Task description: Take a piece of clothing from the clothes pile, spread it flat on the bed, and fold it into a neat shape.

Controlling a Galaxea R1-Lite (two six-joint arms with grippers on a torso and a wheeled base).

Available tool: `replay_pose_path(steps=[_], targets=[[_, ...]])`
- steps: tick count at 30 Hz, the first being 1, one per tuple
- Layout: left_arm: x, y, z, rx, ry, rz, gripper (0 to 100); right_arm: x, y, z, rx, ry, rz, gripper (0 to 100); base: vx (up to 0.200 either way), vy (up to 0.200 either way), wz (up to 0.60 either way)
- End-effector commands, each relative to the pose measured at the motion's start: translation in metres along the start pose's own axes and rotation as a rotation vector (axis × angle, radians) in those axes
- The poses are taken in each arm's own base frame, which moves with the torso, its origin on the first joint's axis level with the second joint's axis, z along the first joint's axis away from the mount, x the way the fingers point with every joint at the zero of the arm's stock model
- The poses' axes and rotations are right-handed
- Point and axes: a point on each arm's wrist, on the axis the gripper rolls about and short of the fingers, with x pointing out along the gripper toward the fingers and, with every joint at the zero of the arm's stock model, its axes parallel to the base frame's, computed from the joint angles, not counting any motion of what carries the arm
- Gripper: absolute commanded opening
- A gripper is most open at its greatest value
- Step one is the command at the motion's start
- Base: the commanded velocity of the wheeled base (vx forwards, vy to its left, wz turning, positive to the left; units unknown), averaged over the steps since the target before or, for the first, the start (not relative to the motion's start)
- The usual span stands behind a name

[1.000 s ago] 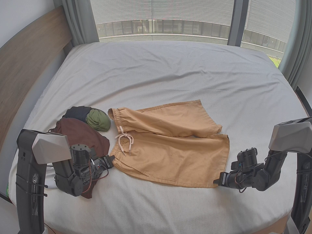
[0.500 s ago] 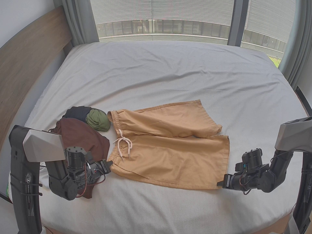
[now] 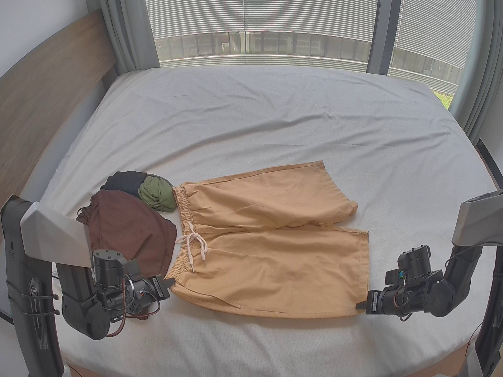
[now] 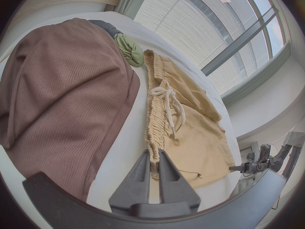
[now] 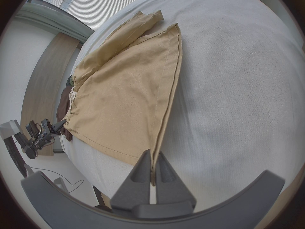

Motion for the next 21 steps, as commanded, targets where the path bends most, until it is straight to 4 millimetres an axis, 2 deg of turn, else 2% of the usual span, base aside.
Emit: replay_pose_path(steps=[1, 8, 21], targets=[[-0.010, 0.000, -0.005, -0.001, 0.023, 0.012, 0, -0.005, 0.002, -0.005, -0.012, 0.008, 0.003, 0, 0.000, 0.000, 0.00], [-0.026, 0.005, -0.023, 0.062, 0.107, 0.052, 0, -0.011, -0.003, -0.012, -0.053, 0.032, -0.014, 0, 0.000, 0.000, 0.00], [-0.024, 0.008, -0.028, 0.082, 0.125, 0.060, 0, -0.019, -0.008, -0.019, -0.091, 0.048, -0.030, 0, 0.000, 0.000, 0.00]])
